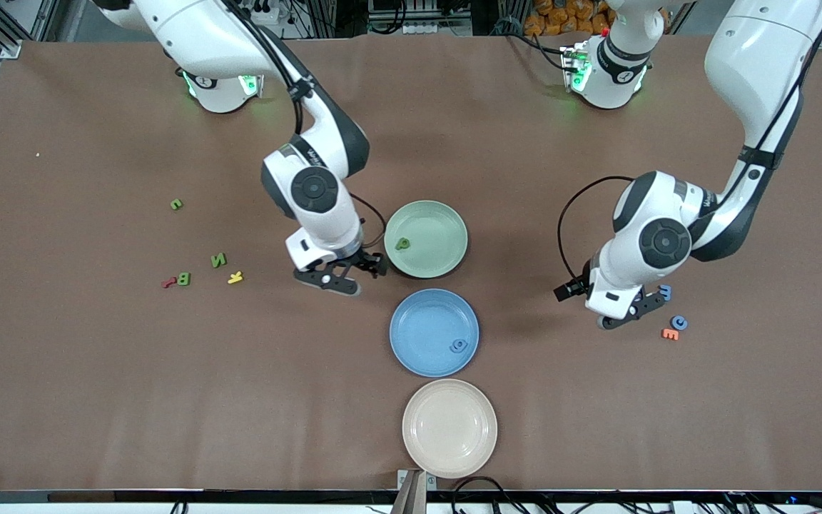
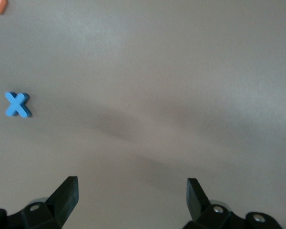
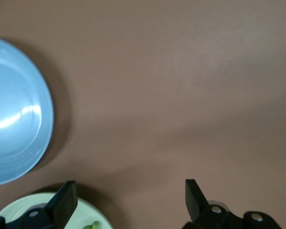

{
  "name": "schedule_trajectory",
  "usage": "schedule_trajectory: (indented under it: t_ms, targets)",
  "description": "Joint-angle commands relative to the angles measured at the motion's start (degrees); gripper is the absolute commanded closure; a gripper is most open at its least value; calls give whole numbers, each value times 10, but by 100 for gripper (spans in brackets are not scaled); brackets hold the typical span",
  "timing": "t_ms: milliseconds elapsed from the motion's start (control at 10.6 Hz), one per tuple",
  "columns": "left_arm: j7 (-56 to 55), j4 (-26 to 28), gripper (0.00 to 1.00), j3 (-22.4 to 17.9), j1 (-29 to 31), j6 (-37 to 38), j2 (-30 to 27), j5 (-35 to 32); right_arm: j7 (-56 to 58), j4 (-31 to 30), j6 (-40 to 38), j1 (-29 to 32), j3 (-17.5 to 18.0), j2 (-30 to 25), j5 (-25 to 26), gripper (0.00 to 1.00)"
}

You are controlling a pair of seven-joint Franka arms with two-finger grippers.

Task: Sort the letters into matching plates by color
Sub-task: 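Return both grippers to the letter piles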

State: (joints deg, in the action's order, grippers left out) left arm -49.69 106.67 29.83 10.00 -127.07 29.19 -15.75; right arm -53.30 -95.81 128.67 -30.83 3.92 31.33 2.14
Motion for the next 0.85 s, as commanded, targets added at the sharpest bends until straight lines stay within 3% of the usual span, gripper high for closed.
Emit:
schedule_trajectory:
  t_ms: [0, 282, 564, 753]
  targets:
    - [-22, 69, 0, 14, 5, -37, -49, -9, 56, -96, -19, 58, 14, -85, 9, 0]
    - [-15, 71, 0, 14, 23, -36, -50, -11, 149, -199, -9, 123, 26, -140, 9, 0]
    - [-46, 75, 0, 11, 45, -34, -44, -12, 265, -321, 93, 180, 27, -194, 9, 0]
    - [-38, 70, 0, 10, 76, -34, -44, -13, 329, -346, 98, 204, 27, -206, 9, 0]
